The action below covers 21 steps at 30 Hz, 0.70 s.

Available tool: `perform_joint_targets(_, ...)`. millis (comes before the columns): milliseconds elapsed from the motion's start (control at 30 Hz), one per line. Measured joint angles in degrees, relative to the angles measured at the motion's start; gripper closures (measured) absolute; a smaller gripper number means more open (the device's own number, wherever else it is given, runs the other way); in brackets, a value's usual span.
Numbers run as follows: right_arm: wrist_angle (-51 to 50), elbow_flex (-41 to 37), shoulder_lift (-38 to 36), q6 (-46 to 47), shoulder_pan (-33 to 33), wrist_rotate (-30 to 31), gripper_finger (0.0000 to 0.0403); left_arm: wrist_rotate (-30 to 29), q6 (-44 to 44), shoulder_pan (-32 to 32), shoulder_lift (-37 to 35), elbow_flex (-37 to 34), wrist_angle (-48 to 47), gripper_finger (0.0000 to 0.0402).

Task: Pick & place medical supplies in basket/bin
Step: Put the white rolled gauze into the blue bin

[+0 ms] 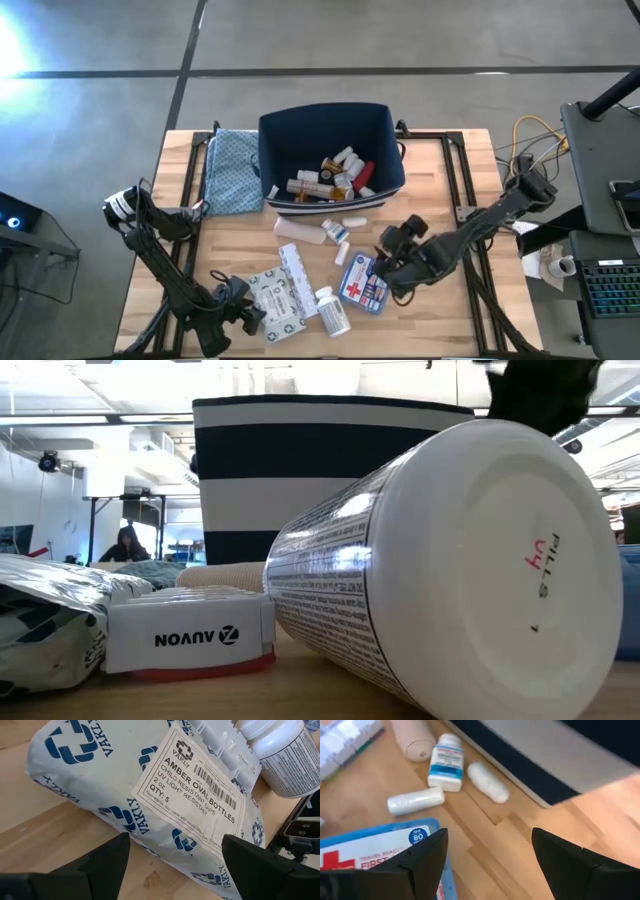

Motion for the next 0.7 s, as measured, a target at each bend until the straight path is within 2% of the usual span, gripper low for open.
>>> perform_joint_targets(200,13.6,-7.4,0.7,-9.6,-6.2,0.0,0.0125,0.1,0.0,0.0,0.0,0.0,0.8,0.0107)
perform_joint_targets(367,23.6,-9.4,1.3,-29.9,-10.0,-0.2,0.0128,0.1,0.0,0.0,0.0,0.0,1.2,0.0107)
perform_joint_targets(500,25.7,-9.0,3.4,-43.8,-11.9,-0.7,0.0128,0.1,0.0,0.0,0.0,0.0,1.5,0.0107)
perform_joint_targets(700,27.4,-6.9,9.7,-57.6,-14.5,-7.3,0.0126,0.2,0.0,0.0,0.0,0.0,1.4,0.0107)
